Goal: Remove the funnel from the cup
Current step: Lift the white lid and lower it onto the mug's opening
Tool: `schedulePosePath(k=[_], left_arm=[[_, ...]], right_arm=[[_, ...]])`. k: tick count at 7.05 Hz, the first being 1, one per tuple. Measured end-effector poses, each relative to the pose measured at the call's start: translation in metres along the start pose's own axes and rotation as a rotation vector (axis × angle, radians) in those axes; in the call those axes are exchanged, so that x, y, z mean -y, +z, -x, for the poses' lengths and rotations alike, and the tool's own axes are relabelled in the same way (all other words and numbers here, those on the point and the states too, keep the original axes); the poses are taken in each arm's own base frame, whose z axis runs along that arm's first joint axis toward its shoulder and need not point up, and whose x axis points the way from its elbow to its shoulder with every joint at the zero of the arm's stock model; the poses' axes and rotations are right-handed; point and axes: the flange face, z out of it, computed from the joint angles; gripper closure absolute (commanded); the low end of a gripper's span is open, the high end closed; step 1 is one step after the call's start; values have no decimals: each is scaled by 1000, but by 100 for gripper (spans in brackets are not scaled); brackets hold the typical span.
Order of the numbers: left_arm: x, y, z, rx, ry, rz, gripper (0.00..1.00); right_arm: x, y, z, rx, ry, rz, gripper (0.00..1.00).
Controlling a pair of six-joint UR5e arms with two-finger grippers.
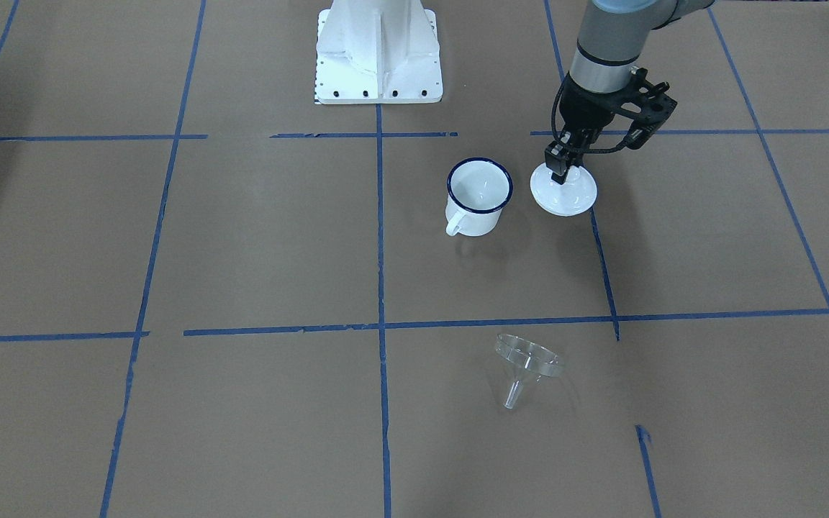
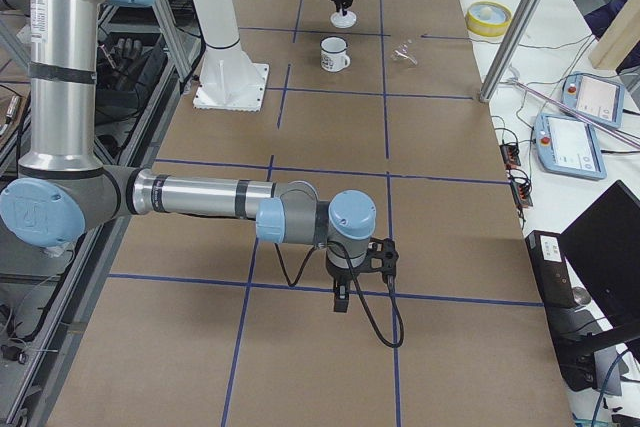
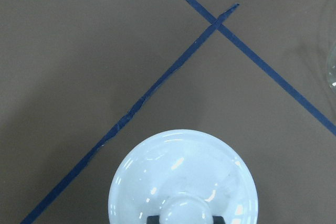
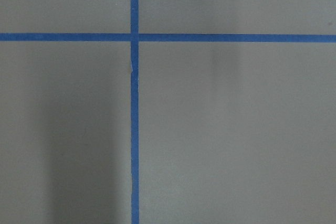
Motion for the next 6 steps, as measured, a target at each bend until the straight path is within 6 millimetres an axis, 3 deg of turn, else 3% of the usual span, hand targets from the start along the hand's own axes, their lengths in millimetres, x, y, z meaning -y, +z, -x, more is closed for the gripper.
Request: schedulePosePath(k=[1, 4, 6], left_arm=[[-18, -7, -14, 13, -11, 24, 100], [-78, 8, -55, 73, -24, 76, 100], [-95, 13, -66, 88, -31, 85, 100]], right_arm=[[0, 0, 0, 0, 0, 0, 0], [0, 0, 0, 0, 0, 0, 0], [0, 0, 0, 0, 0, 0, 0]])
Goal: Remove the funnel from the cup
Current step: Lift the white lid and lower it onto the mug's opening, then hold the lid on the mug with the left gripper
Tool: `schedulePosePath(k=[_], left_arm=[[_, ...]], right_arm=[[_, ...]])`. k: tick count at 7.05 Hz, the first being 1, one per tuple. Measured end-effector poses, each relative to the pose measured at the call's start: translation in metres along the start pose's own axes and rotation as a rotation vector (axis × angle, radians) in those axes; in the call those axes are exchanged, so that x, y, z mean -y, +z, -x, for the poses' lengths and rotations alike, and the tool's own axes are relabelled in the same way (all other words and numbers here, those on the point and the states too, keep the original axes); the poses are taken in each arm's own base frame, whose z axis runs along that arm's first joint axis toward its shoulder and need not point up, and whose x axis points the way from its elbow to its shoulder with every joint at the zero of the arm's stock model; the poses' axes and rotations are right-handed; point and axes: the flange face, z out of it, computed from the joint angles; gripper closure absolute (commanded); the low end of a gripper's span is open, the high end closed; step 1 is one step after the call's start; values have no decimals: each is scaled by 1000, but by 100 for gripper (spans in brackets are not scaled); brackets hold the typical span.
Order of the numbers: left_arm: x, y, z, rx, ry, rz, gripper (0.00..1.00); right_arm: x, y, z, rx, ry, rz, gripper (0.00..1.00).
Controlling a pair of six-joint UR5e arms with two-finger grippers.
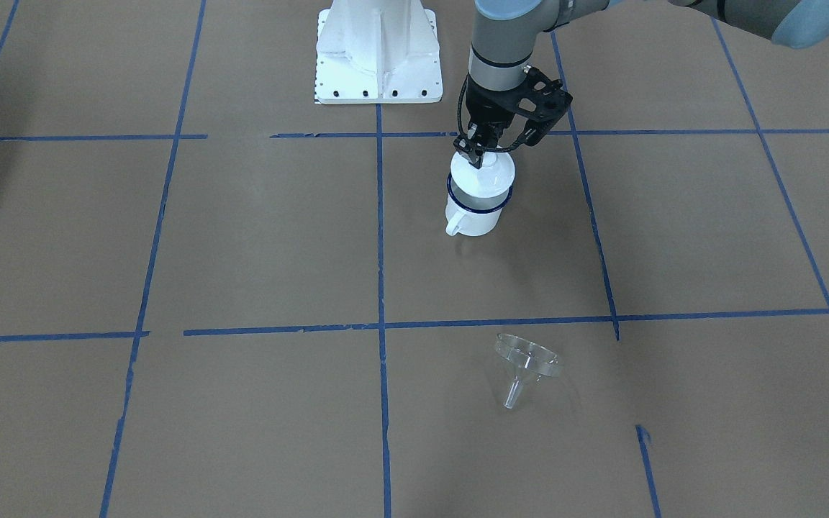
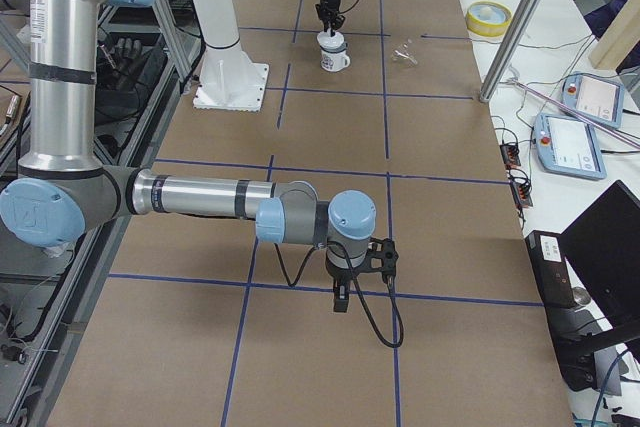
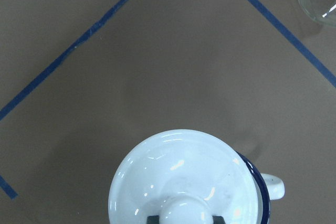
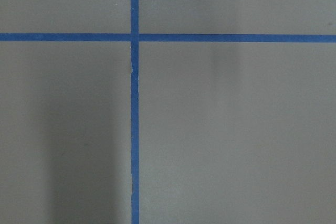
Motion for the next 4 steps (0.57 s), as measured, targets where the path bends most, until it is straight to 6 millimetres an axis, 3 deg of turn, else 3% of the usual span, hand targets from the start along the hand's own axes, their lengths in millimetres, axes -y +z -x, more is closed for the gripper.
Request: schedulePosePath(k=[4], left_arm=[[-4, 2, -6, 1, 10, -10, 100]], right_arm=[[0, 0, 0, 0, 0, 0, 0]])
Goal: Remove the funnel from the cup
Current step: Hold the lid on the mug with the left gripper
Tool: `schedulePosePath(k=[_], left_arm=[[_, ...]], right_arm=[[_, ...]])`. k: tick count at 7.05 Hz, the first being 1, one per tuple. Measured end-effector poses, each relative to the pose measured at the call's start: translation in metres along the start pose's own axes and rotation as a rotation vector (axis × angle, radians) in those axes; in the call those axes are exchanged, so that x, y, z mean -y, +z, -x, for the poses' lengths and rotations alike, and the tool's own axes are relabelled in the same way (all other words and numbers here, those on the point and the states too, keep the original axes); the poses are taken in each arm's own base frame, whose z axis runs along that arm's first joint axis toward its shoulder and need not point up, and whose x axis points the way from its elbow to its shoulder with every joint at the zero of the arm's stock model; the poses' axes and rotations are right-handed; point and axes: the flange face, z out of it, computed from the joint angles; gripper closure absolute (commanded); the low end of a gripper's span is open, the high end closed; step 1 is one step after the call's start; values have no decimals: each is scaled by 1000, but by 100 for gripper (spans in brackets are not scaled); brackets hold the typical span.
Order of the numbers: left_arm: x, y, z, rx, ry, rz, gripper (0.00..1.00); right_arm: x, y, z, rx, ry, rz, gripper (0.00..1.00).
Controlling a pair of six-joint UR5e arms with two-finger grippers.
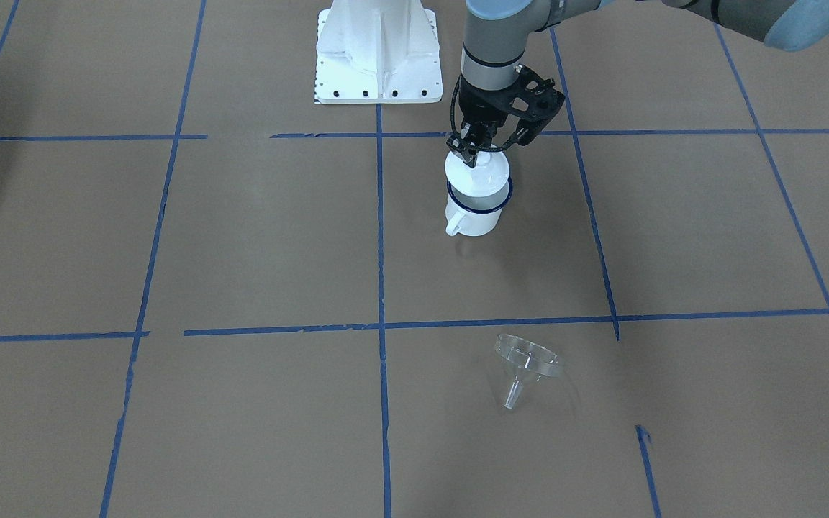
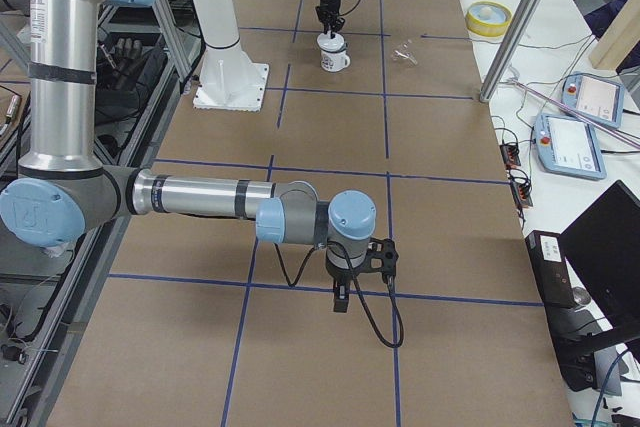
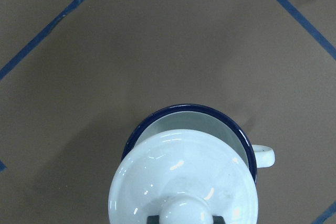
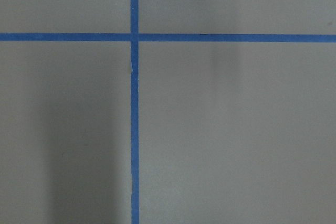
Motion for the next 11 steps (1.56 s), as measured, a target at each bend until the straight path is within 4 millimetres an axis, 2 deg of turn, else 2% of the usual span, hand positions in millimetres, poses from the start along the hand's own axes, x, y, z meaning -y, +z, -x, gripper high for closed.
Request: schedulePosePath(k=[11], left_arm=[[6, 8, -3, -1, 21, -34, 100]], right_arm=[[0, 0, 0, 0, 0, 0, 0]])
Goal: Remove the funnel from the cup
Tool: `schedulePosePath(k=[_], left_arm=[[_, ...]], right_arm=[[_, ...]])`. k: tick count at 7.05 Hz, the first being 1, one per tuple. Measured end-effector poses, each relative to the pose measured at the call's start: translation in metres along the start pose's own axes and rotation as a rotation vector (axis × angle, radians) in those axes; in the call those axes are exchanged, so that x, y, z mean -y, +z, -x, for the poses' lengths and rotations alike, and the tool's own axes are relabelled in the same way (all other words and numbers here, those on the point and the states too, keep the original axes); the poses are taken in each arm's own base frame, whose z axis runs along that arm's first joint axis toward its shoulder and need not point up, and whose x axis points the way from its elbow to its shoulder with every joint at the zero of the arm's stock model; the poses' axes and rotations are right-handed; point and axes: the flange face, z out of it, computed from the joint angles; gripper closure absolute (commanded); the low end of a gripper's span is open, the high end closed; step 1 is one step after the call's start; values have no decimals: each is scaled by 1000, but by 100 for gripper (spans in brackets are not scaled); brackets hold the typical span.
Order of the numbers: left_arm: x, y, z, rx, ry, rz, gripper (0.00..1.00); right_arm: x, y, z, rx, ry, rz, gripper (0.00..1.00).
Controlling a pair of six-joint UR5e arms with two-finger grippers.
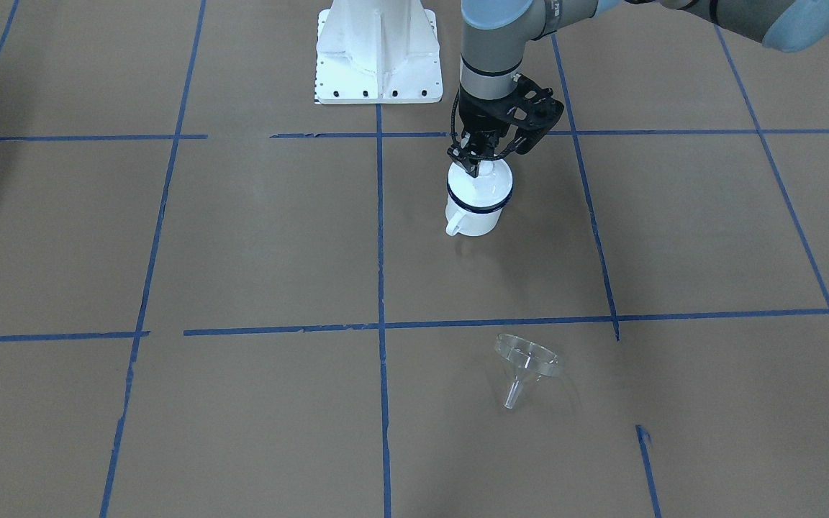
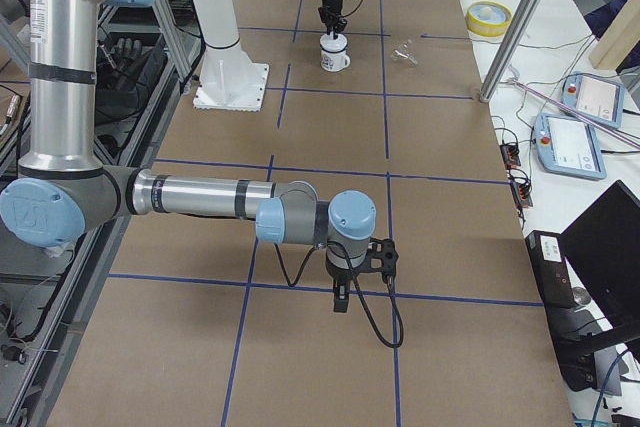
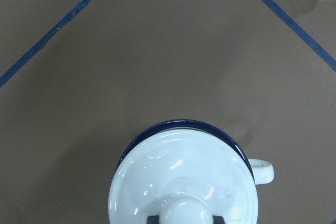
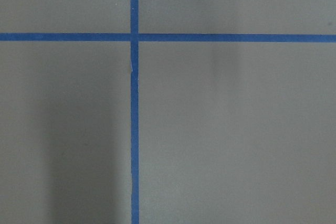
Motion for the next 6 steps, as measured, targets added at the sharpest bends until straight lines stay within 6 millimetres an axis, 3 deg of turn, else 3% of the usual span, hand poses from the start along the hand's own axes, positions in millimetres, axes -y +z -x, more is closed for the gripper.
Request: schedulePosePath(k=[1, 2, 3, 6], left_arm=[[1, 2, 0, 3, 1, -1, 100], [1, 3, 0, 5, 1, -2, 7], [1, 4, 0, 7, 1, -2, 0], [0, 3, 0, 5, 8, -1, 0]], right_arm=[[0, 0, 0, 0, 0, 0, 0], [0, 0, 0, 0, 0, 0, 0], [0, 0, 0, 0, 0, 0, 0], [0, 0, 0, 0, 0, 0, 0]])
